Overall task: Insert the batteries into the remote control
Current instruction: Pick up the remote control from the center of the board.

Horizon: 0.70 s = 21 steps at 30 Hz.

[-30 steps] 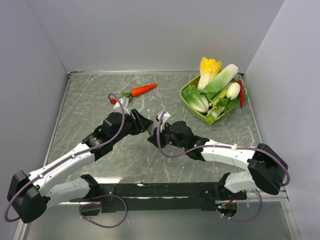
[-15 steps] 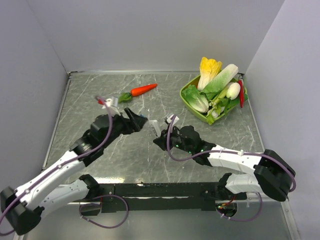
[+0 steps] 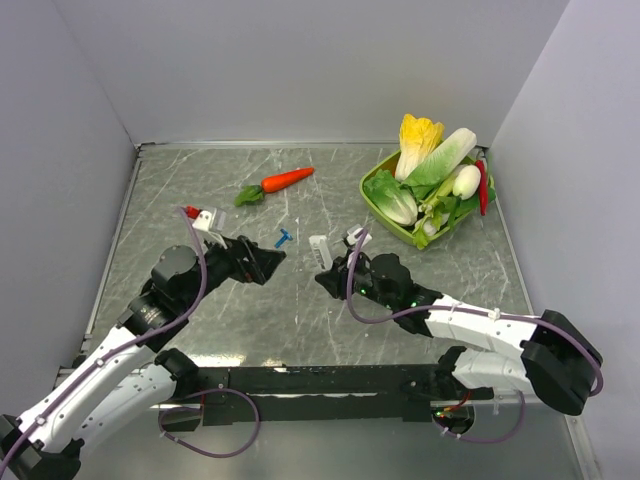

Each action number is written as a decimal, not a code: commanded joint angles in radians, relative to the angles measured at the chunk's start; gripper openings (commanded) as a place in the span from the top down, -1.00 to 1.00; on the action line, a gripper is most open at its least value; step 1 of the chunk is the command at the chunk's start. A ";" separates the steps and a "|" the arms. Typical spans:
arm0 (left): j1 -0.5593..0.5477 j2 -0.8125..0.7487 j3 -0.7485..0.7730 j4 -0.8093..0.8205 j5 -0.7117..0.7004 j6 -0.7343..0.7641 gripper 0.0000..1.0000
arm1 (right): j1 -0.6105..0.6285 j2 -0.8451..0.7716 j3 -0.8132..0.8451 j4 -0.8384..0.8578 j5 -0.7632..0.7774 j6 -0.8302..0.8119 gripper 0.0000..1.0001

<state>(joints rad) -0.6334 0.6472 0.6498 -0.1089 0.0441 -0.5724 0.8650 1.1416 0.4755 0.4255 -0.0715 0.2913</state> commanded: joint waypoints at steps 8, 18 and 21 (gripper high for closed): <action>0.006 0.029 -0.010 0.173 0.528 0.442 -0.94 | -0.009 -0.078 -0.002 0.056 -0.123 -0.102 1.00; -0.015 0.104 0.068 0.112 0.636 0.759 -0.94 | -0.011 -0.075 0.052 0.025 -0.208 -0.146 1.00; -0.031 0.108 0.065 0.127 0.617 0.773 -0.95 | -0.008 -0.080 0.066 0.021 -0.221 -0.153 1.00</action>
<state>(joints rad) -0.6449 0.7570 0.6693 -0.0231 0.6296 0.0963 0.8612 1.0840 0.4759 0.4194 -0.2489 0.1619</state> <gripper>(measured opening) 0.971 0.335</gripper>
